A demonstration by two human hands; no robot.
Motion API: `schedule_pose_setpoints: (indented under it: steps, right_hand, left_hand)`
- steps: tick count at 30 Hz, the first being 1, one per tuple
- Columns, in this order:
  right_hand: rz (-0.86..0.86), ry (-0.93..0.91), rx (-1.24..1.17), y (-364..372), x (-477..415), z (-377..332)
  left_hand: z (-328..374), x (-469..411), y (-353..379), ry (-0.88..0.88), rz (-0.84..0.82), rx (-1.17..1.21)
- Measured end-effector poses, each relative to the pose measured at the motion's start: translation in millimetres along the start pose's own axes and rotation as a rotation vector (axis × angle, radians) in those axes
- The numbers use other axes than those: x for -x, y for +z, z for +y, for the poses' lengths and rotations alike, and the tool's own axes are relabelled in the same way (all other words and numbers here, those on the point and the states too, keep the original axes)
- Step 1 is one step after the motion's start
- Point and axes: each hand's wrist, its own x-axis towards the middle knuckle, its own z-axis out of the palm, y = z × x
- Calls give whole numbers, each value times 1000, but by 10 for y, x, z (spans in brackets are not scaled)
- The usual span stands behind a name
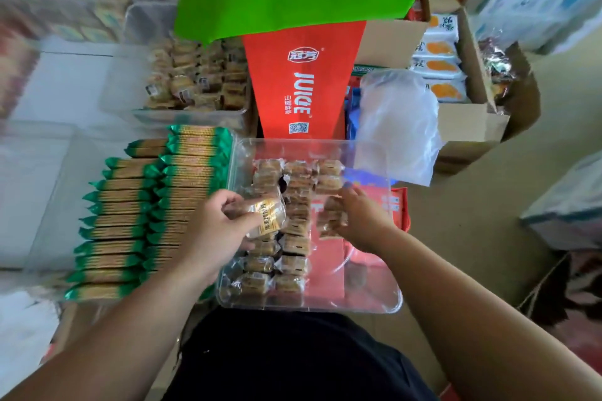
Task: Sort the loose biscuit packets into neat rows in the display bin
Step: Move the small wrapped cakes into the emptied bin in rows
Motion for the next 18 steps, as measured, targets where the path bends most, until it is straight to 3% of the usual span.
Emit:
schedule_pose_setpoints:
  steps: [8, 18]
  right_hand:
    - [182, 82, -93, 362, -230, 82]
    - [180, 162, -417, 395, -199, 124]
  left_hand:
    - [-182, 54, -1, -2, 55, 4]
    - [-115, -14, 88, 27, 5, -99]
